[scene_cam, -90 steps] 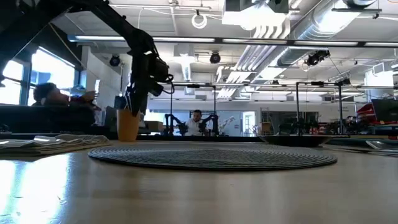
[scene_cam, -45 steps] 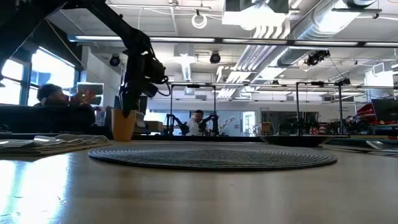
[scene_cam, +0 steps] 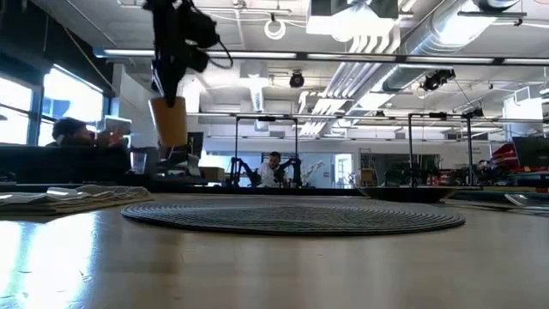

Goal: Set table place
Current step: Put the orange cup to the top left of the gray table mat

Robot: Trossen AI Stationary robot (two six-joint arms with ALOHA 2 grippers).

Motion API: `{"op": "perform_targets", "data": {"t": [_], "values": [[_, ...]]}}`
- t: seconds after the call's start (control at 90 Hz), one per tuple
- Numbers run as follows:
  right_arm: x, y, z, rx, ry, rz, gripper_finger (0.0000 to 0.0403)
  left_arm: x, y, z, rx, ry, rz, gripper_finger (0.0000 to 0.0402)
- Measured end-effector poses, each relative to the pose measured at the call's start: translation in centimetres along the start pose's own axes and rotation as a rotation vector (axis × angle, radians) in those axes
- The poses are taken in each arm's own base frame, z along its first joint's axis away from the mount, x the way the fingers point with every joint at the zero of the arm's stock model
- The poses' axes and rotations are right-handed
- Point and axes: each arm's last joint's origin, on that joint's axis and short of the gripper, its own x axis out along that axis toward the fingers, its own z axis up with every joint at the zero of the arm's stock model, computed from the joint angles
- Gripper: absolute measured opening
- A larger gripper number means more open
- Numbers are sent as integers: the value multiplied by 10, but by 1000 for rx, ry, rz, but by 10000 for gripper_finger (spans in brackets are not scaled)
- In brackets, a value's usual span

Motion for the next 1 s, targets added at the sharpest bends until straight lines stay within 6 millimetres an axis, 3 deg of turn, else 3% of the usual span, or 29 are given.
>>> {"op": "perform_targets", "data": {"t": [0.133,0.278,0.533,0.778,0.878,1.0], "values": [[0,0,0,5,1,0,161,-12,-21,-6,68,-17,-17,1],[0,0,0,10,0,3,161,-8,-45,-3,255,-4,-17,0],[0,1,0,63,-3,19,161,33,-66,4,382,-40,-52,0],[-1,4,3,71,-28,52,161,88,-70,-19,374,102,-111,0],[-1,4,4,73,-38,53,161,90,-75,-18,356,80,-147,0],[-1,4,4,74,-38,40,161,77,-84,-9,383,-24,-146,0]]}}
